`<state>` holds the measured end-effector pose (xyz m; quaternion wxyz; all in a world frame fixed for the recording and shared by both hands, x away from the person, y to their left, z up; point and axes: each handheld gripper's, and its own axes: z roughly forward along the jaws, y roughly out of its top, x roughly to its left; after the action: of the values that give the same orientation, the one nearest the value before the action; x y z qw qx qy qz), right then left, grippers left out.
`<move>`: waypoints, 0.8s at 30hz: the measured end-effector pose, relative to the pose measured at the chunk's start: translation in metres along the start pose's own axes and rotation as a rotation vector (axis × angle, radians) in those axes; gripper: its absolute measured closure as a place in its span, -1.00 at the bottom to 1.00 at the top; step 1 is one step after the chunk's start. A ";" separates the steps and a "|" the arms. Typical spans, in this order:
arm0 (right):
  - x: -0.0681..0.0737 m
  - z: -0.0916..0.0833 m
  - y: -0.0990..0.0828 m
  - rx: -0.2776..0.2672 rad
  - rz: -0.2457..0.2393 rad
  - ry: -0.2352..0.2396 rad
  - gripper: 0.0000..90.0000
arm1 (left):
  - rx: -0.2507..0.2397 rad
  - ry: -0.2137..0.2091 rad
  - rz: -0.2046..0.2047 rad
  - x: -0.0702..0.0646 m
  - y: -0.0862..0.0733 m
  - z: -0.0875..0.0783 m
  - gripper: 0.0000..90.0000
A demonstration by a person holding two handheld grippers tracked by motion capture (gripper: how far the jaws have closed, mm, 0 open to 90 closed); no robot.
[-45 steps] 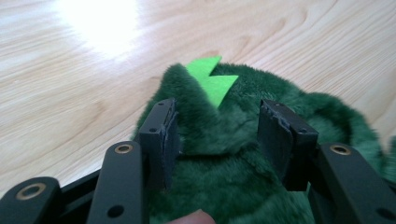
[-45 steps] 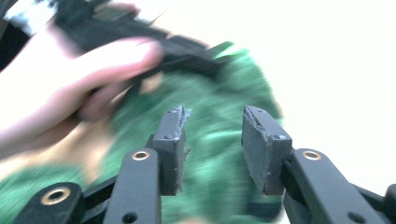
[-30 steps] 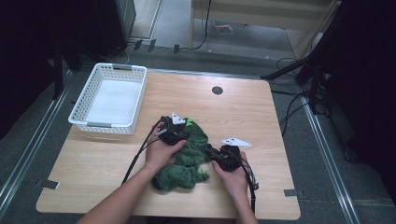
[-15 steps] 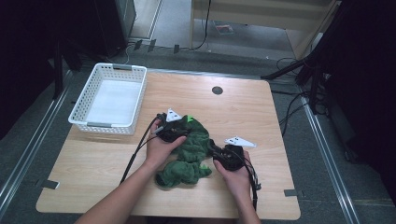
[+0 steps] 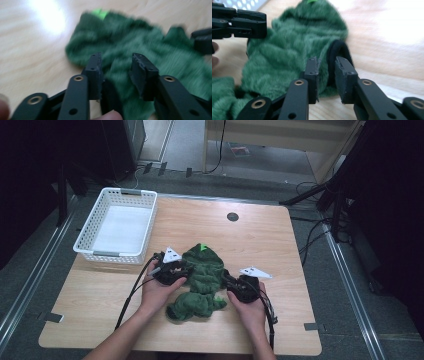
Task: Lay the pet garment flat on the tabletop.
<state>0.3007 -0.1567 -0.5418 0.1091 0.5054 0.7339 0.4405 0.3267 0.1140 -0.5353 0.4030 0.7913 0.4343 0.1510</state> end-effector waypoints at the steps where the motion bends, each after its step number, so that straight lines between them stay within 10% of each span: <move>1: 0.001 0.001 0.000 0.004 -0.005 0.001 0.69 | 0.022 0.012 0.003 0.001 -0.002 0.000 0.44; 13: -0.011 -0.017 0.007 -0.107 0.011 0.071 0.62 | 0.041 0.034 0.025 0.004 -0.007 0.010 0.48; 19: -0.002 0.005 0.000 -0.031 -0.006 0.045 0.32 | 0.010 0.023 0.006 0.003 -0.012 0.009 0.59; 24: 0.005 0.006 -0.001 -0.004 -0.019 0.034 0.76 | 0.012 0.014 0.001 0.005 -0.012 0.009 0.62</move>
<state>0.3020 -0.1492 -0.5446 0.1018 0.4907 0.7396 0.4494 0.3281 0.1168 -0.5504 0.3954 0.7927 0.4377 0.1540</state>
